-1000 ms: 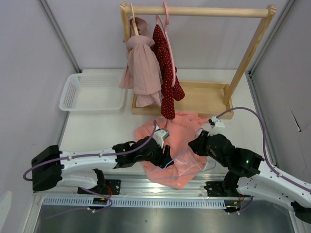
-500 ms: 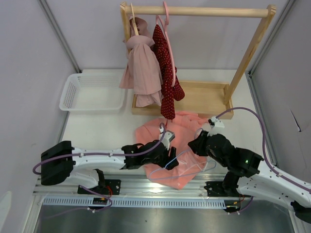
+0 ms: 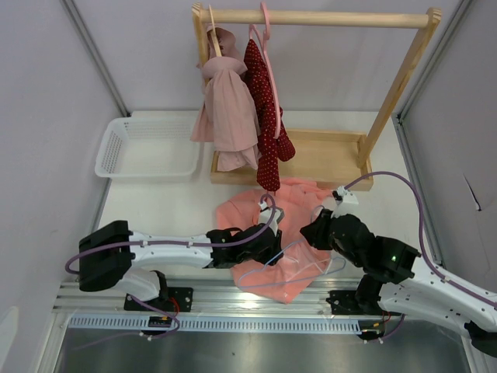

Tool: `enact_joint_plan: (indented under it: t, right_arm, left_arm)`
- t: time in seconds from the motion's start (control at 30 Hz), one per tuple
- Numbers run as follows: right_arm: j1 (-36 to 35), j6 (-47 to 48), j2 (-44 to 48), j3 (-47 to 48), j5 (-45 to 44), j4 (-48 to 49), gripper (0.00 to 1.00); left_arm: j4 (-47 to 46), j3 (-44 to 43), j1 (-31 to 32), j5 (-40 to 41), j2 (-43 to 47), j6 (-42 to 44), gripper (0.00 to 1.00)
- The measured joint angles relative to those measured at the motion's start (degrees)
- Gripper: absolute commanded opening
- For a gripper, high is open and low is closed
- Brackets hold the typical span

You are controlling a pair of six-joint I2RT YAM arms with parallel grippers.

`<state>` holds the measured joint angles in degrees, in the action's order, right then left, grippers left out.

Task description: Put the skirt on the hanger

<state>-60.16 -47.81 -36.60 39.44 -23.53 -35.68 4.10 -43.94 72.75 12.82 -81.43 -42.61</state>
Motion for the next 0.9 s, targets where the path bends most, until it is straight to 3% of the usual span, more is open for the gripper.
enact_joint_plan:
  t: [0.17,0.27,0.5,0.9]
  right_arm:
    - [0.0,0.0,-0.5,0.0,0.0,0.0,0.00]
    - [0.0,0.0,-0.9,0.0,0.0,0.1,0.00]
    - [0.0,0.5,-2.8,0.0,-0.7,0.5,0.00]
    - [1.5,4.1,-9.9,1.1,-3.9,1.4,0.00]
  left_arm:
    - [0.9,-0.1,0.0,0.6,-0.8,-0.1,0.18]
    - [1.4,0.0,0.0,0.6,-0.8,-0.4,0.00]
    - [1.4,3.5,-1.8,0.6,1.0,-1.1,0.00]
    - [3.3,13.2,-7.9,0.6,12.9,-3.4,0.00]
